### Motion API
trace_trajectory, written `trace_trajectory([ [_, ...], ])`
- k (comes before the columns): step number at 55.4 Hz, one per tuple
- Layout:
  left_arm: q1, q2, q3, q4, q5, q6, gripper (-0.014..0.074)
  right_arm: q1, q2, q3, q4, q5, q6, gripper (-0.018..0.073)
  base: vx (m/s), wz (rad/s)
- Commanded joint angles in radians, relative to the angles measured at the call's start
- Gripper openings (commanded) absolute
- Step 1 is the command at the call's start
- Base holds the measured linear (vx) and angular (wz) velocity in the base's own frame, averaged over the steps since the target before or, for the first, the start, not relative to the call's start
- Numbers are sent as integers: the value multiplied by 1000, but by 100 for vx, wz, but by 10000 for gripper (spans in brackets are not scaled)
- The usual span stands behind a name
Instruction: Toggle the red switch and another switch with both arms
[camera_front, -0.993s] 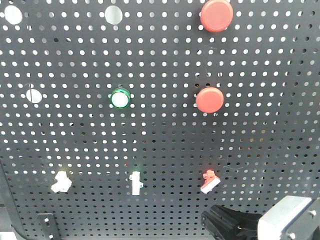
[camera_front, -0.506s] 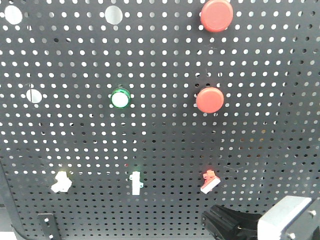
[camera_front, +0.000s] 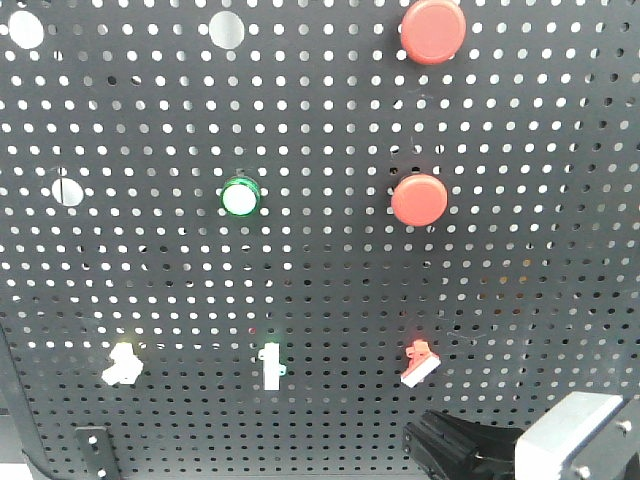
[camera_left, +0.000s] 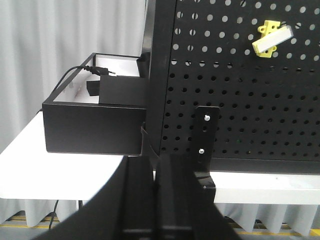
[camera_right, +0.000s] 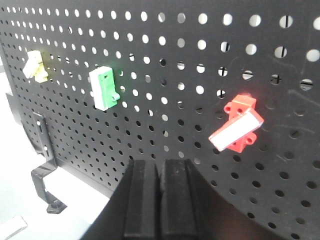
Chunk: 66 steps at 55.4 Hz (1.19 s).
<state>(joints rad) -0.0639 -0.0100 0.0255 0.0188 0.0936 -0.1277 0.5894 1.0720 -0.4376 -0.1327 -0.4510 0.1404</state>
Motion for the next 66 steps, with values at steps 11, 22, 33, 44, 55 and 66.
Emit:
trace_trajectory([
  [11, 0, -19, 21, -7, -88, -5, 3, 0, -17, -30, 2, -85, 1, -6, 0, 0],
  [22, 0, -19, 21, -7, -88, -5, 3, 0, -17, -30, -1, -80, 1, -6, 0, 0],
  [33, 0, -19, 21, -7, -88, -5, 3, 0, -19, -30, -1, -75, 1, -6, 0, 0],
  [44, 0, -19, 21, -7, -88, -5, 3, 0, -18, -30, -2, -67, -15, -6, 0, 0],
  [55, 0, -19, 21, -7, -88, -5, 3, -3, -61, 23, 10, -39, -121, -6, 0, 0],
  [66, 0, -19, 21, -7, -88, -5, 3, -101, -338, 211, 133, -32, -162, -6, 0, 0],
])
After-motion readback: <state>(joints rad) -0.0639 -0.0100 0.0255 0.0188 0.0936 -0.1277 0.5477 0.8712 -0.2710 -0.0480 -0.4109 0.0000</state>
